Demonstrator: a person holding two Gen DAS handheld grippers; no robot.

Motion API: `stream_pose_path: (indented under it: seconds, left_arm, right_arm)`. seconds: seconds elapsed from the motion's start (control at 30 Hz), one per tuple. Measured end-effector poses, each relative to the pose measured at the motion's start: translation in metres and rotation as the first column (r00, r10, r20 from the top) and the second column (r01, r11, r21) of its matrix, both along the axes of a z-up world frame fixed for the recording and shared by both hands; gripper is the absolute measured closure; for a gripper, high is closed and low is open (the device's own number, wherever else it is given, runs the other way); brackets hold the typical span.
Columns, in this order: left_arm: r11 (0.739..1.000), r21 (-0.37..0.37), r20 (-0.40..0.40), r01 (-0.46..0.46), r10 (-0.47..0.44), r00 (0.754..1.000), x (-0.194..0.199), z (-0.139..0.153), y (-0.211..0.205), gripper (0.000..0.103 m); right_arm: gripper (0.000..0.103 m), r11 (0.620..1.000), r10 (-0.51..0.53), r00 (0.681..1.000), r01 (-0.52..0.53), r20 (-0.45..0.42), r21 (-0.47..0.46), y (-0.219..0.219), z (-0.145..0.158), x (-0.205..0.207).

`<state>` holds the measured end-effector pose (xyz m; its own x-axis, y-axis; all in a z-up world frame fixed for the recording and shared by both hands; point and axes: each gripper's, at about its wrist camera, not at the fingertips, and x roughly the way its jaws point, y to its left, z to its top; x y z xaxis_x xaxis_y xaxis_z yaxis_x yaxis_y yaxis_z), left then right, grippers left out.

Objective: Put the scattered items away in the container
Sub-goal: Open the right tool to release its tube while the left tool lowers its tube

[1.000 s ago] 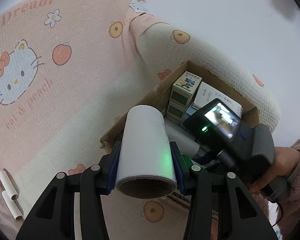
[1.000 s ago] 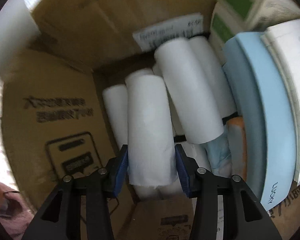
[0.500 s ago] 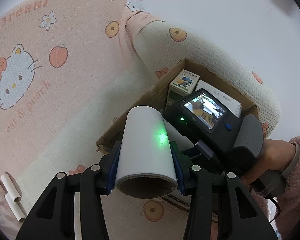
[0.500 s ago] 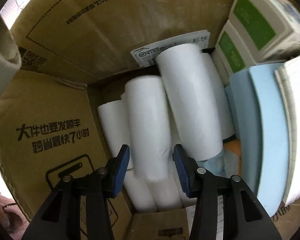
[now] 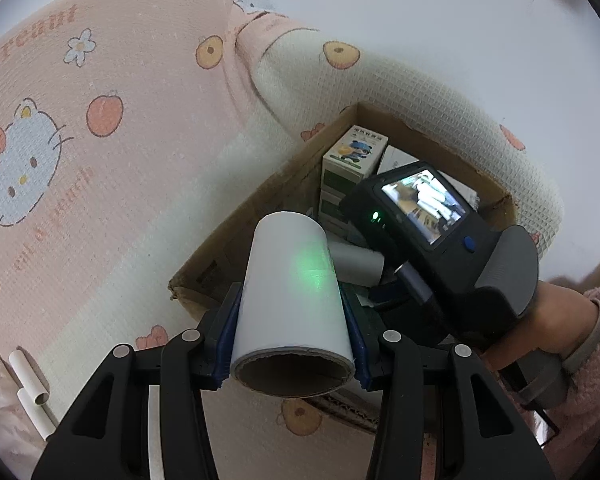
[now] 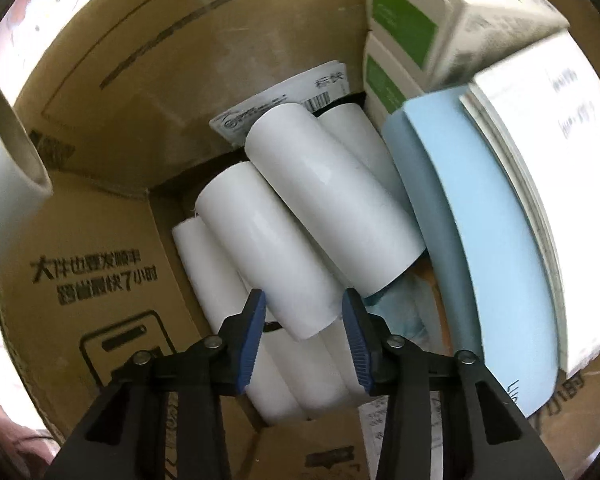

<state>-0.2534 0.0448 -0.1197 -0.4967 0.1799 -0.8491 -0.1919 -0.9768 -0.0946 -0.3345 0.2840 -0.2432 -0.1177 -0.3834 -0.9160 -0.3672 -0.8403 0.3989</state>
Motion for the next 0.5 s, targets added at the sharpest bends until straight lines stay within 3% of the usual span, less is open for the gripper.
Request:
stream_pose_path:
  seconds: [0.5]
  left_arm:
    - [0.989, -0.101, 0.056, -0.105, 0.111, 0.992, -0.008, -0.015, 0.010, 0.053]
  right_arm:
    - [0.067, 0.996, -0.087, 0.986, 0.082, -0.142, -0.043, 0.025, 0.044, 0.020]
